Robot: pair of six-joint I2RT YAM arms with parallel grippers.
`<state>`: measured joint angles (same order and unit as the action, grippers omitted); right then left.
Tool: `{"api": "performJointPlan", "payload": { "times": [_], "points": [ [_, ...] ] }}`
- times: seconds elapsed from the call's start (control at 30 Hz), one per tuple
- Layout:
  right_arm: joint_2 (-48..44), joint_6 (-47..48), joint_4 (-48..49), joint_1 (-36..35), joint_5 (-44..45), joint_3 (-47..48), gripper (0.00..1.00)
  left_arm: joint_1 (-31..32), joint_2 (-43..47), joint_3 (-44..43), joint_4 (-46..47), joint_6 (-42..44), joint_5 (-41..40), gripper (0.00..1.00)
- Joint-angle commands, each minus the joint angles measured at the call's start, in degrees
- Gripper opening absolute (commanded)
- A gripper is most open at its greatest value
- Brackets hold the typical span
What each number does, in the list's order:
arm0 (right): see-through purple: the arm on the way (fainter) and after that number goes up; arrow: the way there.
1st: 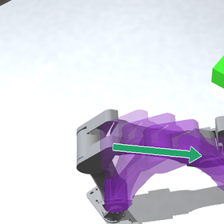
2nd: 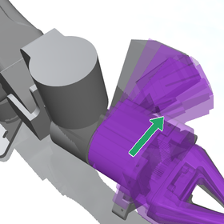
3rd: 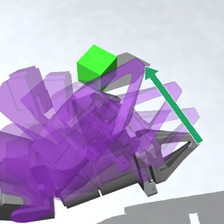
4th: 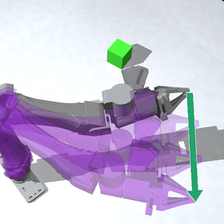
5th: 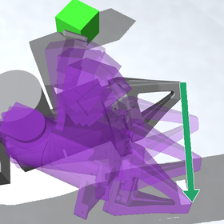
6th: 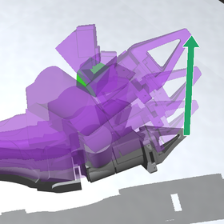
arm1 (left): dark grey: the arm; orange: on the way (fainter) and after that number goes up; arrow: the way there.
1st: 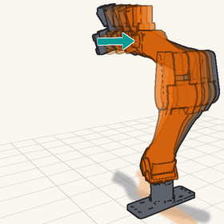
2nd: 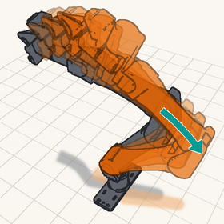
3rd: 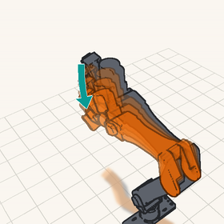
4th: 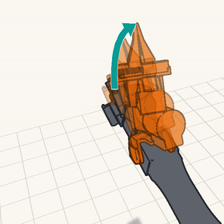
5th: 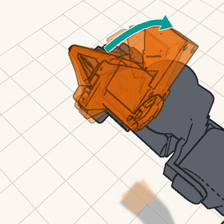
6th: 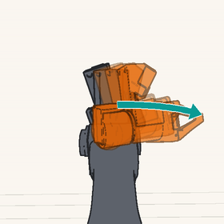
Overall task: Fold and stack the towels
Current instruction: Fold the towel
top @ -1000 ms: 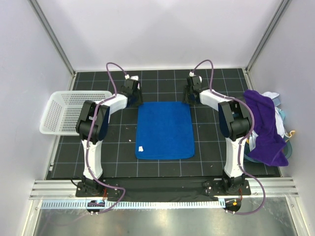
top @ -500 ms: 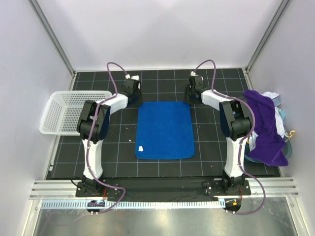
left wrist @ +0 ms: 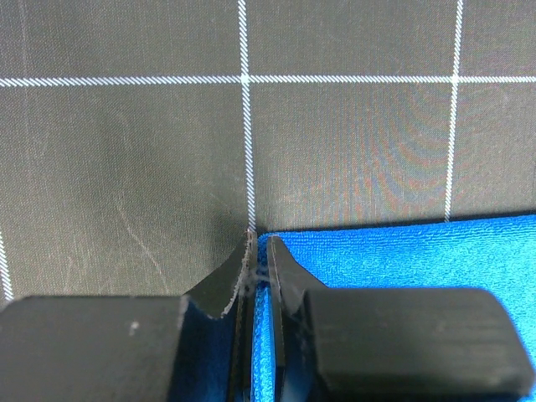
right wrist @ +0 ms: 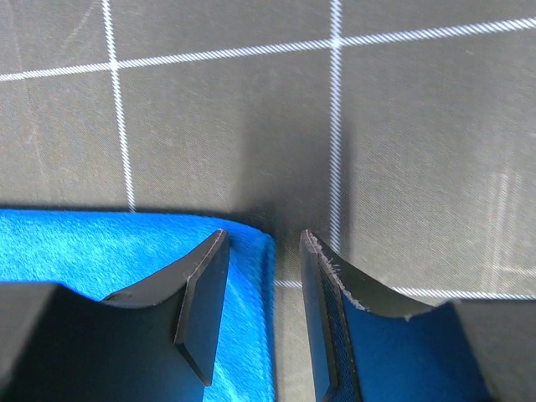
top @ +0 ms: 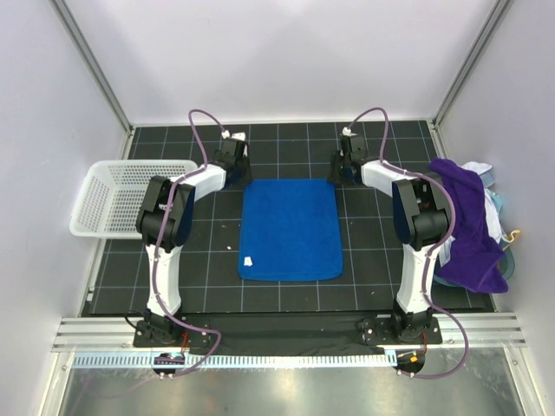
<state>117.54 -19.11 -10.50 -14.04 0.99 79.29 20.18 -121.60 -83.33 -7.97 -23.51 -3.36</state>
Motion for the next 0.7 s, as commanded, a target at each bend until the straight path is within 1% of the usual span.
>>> {"api": "performJointPlan", "payload": {
  "times": [0.0,0.03,0.37,0.57,0.67],
  "points": [
    [-4.6,1.2,1.4,0.5,-1.1,-0.7,0.47,-0.1,-1.5,-1.6,-0.4,0.4,0.3,0.11],
    [-4.5,1.3,1.3,0.4,-2.3,-0.6,0.46,-0.1,-1.6,-1.7,-0.5,0.3,0.4,0.11],
    [-1.8,2.3,-0.8,0.4,-4.8,1.9,0.45,-0.1,-1.7,-2.5,-0.9,0.0,1.0,0.11],
    [0.5,3.1,-3.3,-0.5,-3.5,4.6,0.44,-0.1,-1.9,-2.6,-1.0,0.2,0.8,0.11],
    [1.8,3.7,-4.9,-1.0,-2.1,6.0,0.41,-0.1,-1.9,-2.7,-1.1,0.2,0.9,0.1]
  ]
}}
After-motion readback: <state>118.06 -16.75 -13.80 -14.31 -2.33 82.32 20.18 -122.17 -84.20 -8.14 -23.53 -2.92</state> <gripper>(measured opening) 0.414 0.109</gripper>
